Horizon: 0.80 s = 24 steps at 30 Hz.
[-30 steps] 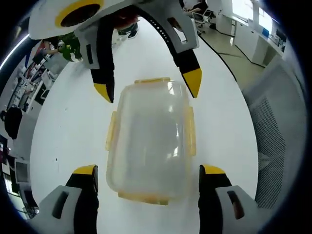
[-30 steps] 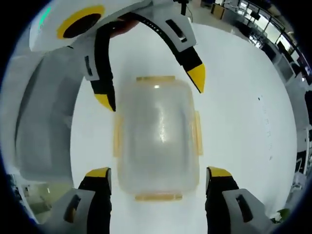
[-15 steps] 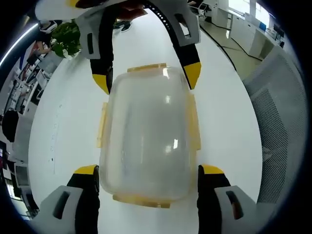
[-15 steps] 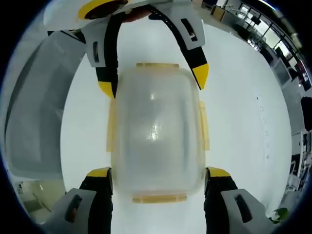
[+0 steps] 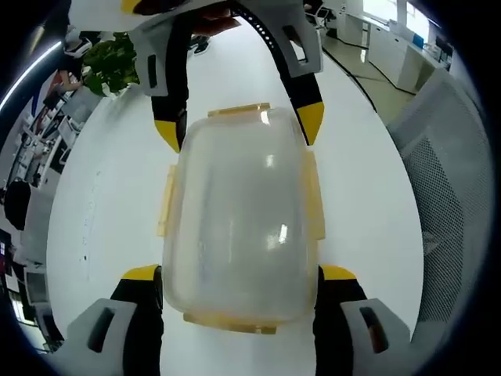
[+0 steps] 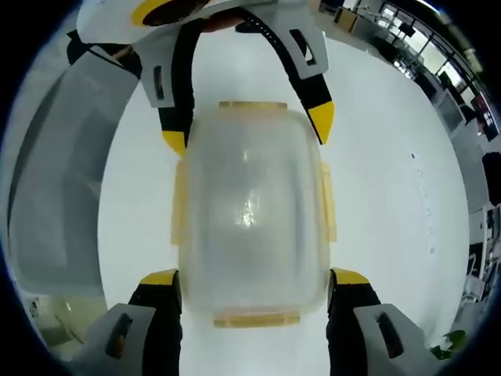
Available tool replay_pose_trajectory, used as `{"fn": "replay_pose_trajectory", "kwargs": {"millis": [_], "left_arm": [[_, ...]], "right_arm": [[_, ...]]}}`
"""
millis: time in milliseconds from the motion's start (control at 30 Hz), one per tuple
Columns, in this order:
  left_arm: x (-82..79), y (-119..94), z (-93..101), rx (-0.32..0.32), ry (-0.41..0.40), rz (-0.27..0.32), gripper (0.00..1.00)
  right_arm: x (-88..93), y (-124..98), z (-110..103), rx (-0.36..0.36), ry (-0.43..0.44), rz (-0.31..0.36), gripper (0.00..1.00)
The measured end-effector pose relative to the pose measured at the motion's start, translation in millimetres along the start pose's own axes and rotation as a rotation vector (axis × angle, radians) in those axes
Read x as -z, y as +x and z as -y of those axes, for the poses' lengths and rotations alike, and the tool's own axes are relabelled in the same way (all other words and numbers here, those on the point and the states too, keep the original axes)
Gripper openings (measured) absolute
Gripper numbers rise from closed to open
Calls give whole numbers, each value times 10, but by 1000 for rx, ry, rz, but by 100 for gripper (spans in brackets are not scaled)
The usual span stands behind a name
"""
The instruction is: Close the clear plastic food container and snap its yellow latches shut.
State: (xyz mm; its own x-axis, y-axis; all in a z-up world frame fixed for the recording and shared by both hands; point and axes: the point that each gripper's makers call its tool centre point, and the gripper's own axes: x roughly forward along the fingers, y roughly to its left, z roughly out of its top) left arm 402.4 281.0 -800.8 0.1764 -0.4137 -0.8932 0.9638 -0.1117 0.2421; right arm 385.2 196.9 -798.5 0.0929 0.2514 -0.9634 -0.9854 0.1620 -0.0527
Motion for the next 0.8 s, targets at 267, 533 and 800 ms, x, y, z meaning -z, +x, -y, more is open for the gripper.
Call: {"fn": "replay_pose_trajectory", "kwargs": {"millis": [267,533,800], "left_arm": [[72,-36,32,0,-1,-7,79],[219,-103,68,1,4,-26,79],[368,-161,92,-4,0,-38,79]], "right_arm": [[-93,31,-32,-4,-5,-13,76],[-236,70,-73,-7,-4,-13,76],[-394,117,-104,-8,-6,-21,76]]}}
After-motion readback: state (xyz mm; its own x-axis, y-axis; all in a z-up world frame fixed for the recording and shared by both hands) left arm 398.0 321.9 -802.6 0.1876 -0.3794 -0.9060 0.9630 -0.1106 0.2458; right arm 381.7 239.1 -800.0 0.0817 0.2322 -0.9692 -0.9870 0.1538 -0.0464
